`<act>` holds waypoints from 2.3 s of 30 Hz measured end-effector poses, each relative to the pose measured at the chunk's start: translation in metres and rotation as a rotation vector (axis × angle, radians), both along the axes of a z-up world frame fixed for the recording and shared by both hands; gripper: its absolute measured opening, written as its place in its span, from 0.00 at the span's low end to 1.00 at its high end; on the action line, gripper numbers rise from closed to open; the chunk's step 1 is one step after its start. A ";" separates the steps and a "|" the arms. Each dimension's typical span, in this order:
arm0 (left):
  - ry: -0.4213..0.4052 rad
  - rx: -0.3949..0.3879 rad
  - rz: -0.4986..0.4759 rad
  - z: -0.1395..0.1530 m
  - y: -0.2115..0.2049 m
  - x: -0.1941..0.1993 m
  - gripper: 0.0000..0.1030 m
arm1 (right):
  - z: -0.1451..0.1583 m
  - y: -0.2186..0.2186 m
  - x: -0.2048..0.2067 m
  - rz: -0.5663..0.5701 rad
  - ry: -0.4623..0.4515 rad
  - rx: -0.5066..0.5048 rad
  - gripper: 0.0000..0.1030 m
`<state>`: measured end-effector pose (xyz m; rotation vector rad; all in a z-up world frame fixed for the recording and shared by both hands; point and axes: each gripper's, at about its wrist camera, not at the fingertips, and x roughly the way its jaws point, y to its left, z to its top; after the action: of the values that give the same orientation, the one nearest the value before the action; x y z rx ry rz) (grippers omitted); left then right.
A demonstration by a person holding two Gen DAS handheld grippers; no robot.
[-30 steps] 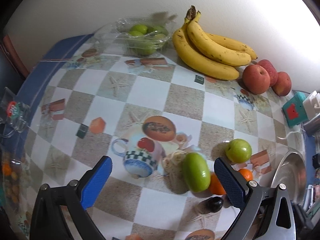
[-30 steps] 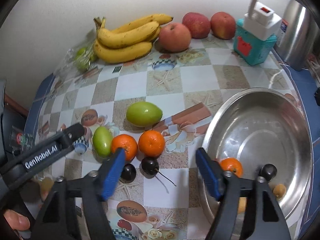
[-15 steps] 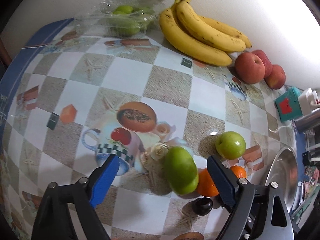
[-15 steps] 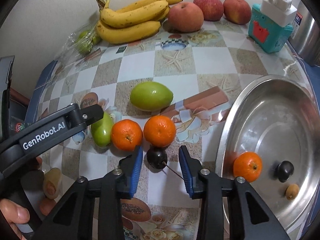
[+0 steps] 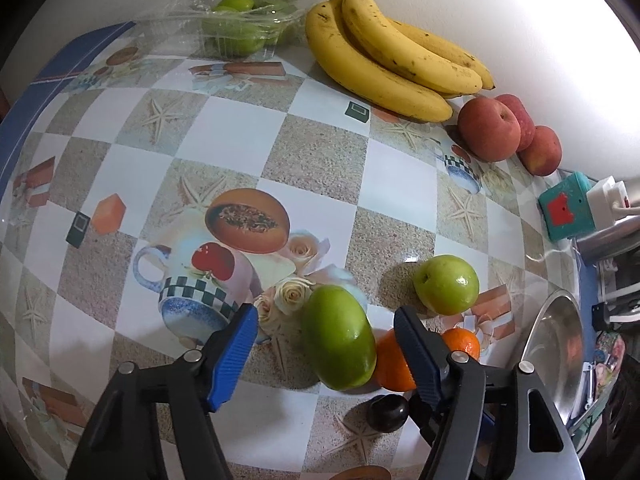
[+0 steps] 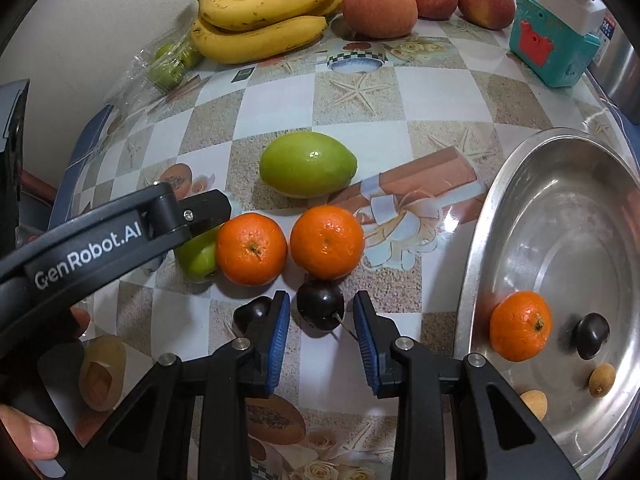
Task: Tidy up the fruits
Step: 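Move the left gripper toward the green mango while the right gripper approaches a dark plum, then grasp the green mango with the left gripper while the right gripper grasps the dark plum, then carry the green mango and the plum in both grippers over the steel bowl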
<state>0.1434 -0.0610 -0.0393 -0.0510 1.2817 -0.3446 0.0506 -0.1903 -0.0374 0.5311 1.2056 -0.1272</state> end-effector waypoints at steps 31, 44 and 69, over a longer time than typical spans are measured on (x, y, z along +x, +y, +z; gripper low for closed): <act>0.036 -0.051 0.029 0.001 0.005 0.000 0.38 | 0.000 -0.002 -0.002 -0.012 -0.003 0.035 0.23; -0.026 -0.074 0.059 0.031 0.019 -0.001 0.38 | 0.020 -0.003 -0.010 -0.021 -0.049 0.051 0.23; -0.187 -0.055 0.000 0.097 0.007 -0.055 0.38 | 0.067 -0.027 -0.050 -0.141 -0.117 0.060 0.23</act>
<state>0.0885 -0.0542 0.0576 -0.0646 1.0871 -0.3758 0.0003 -0.2168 0.0294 0.6671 1.0609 -0.1778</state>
